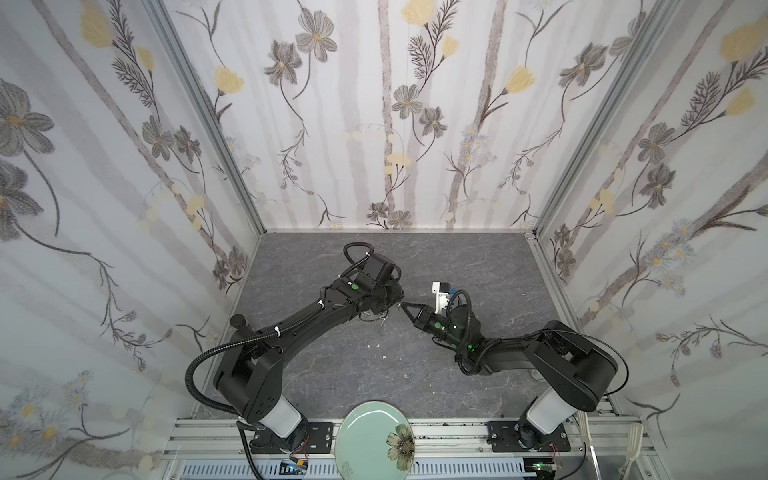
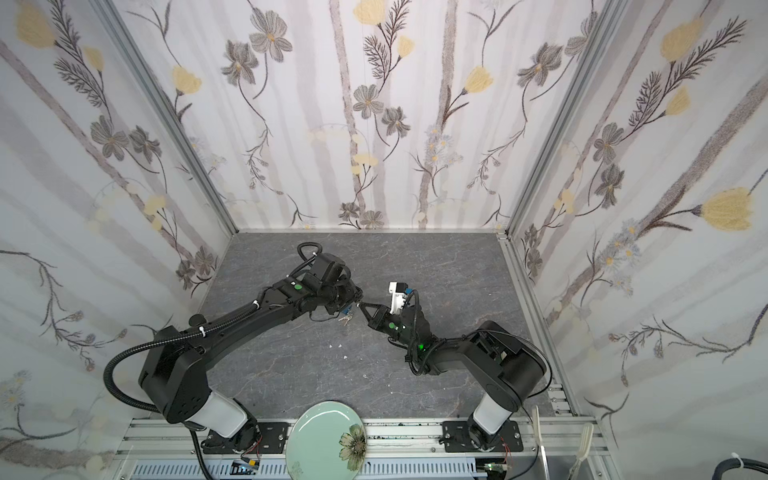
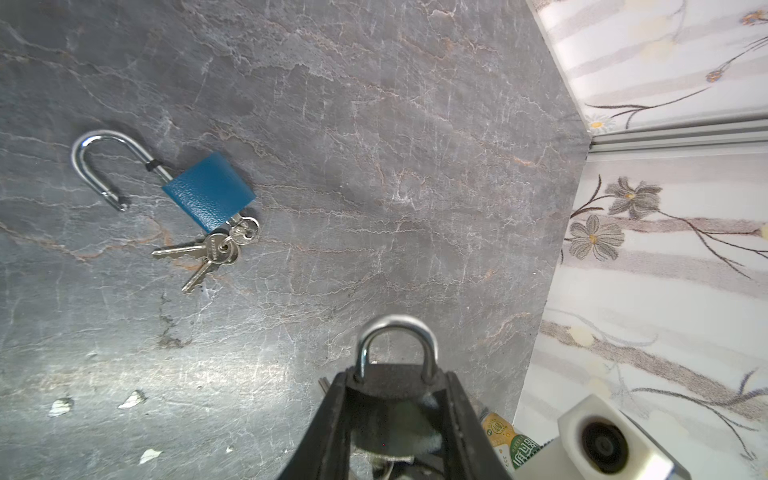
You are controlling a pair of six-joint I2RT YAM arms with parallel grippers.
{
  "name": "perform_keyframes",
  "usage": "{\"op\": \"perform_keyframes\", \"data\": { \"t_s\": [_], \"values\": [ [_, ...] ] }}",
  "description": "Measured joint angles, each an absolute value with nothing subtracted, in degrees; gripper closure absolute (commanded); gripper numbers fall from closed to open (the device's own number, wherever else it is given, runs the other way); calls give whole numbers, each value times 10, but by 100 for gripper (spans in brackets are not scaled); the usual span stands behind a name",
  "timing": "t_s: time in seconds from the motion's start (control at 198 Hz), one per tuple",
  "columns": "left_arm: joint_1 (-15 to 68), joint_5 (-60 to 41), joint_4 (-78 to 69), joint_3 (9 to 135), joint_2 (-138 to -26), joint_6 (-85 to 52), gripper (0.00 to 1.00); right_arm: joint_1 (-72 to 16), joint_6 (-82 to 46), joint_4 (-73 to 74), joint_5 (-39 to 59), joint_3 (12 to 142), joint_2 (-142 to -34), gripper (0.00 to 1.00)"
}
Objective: Unlock with the key
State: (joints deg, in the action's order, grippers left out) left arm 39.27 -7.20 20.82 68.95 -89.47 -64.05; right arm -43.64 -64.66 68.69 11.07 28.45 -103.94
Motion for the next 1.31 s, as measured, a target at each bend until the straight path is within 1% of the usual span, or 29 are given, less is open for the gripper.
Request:
{"op": "perform_keyframes", "data": {
  "t_s": [0.413,0.771,1.034,1.129,1.311],
  "values": [
    [393,-83,164,672,-876,-641,100,-413,-783,812,146,266,-1076,100],
    [393,-91,150,667,-868,-641,100,-409,-850,868,149,258,-1093,100],
    [390,-98,148,665,-866,-641,100,-408,-858,874,151,255,-1091,100],
    [389,-103,147,663,-865,-641,98,-408,-851,867,152,254,-1085,100],
    [385,-110,156,661,-865,-645,96,-409,-811,806,158,255,-1056,100]
  ]
}}
